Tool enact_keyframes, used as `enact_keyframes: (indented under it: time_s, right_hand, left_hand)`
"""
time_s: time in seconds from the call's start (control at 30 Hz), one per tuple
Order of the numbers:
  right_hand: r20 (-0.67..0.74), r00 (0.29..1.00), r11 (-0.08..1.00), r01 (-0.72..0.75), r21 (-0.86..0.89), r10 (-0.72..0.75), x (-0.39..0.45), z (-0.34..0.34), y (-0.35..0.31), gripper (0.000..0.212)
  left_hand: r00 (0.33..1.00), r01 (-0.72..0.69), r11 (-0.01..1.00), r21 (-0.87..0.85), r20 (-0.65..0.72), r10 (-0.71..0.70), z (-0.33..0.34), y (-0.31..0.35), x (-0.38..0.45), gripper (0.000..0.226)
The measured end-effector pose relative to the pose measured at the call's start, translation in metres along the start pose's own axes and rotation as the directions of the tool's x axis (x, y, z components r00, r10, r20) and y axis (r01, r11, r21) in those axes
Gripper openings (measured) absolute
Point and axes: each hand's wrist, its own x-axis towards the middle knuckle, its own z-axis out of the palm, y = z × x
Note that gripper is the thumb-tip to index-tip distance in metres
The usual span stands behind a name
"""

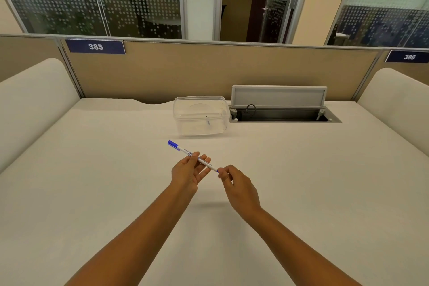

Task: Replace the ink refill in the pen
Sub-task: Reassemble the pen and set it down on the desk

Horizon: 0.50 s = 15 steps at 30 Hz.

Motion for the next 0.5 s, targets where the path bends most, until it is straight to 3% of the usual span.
enact_keyframes:
  time_s: [0.13, 0.3, 0.5]
  right_hand:
    - [-0.015, 1.000, 0.999, 0.025, -0.024, -0.025, -0.0015, -0.0002, 0.0011, 0.024]
    - [-0.026, 1.000, 1.000, 0.015, -0.028, -0.015, -0.0015, -0.0008, 0.0001, 0.037]
    - [-0.055, 0.998, 0.997, 0.033, -0.074, -0.037, -0.0009, 0.0005, 0.0004, 0.020]
  left_hand:
    - [1.000, 0.007, 1.000, 0.003, -0.017, -0.007, 0.0008, -0.0017, 0.0000, 0.021]
    - [1.000, 0.012, 1.000, 0.002, 0.008, -0.012, 0.0024, -0.0020, -0.0010, 0.022]
    - [1.000, 0.025, 1.000, -0.010, -0.016, -0.025, 0.0028, 0.0018, 0.0006, 0.022]
